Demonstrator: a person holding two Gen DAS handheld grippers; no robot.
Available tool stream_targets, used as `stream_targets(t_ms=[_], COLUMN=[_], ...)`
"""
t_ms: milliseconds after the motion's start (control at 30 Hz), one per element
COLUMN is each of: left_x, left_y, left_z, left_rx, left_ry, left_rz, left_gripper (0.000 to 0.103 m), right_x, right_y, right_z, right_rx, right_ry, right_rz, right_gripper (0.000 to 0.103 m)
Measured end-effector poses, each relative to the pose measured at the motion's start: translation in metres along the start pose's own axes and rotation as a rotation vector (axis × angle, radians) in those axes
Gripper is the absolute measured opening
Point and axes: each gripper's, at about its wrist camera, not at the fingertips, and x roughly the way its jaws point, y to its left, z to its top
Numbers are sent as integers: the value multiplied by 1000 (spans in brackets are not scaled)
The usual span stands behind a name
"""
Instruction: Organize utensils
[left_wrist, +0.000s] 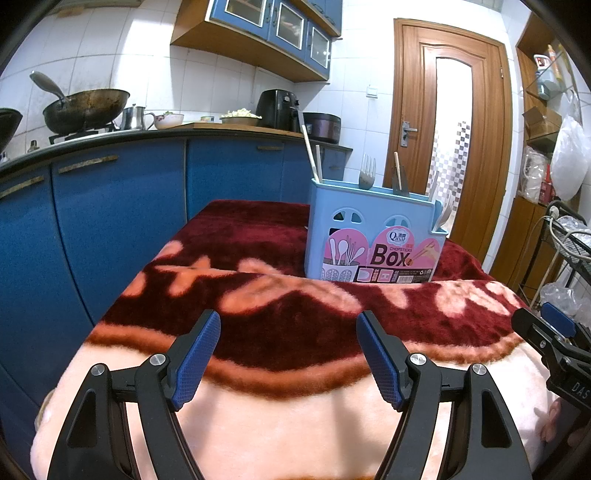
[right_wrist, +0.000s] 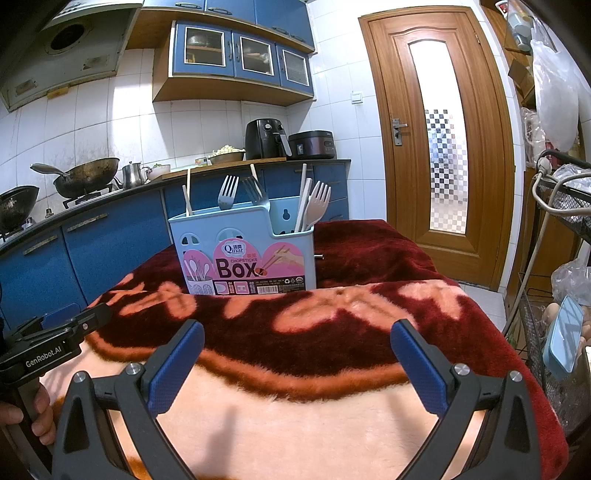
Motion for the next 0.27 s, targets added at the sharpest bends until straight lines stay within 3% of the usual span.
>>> stream_targets(t_ms=[267], left_x=[0], left_y=[-1], left_z=[0], left_rx=[-2], left_ry=[0], left_rz=[2], left_gripper=[77], right_x=[0], right_y=[0], right_z=[0], right_rx=[0], right_ry=[1], right_rz=[0], right_gripper=[103])
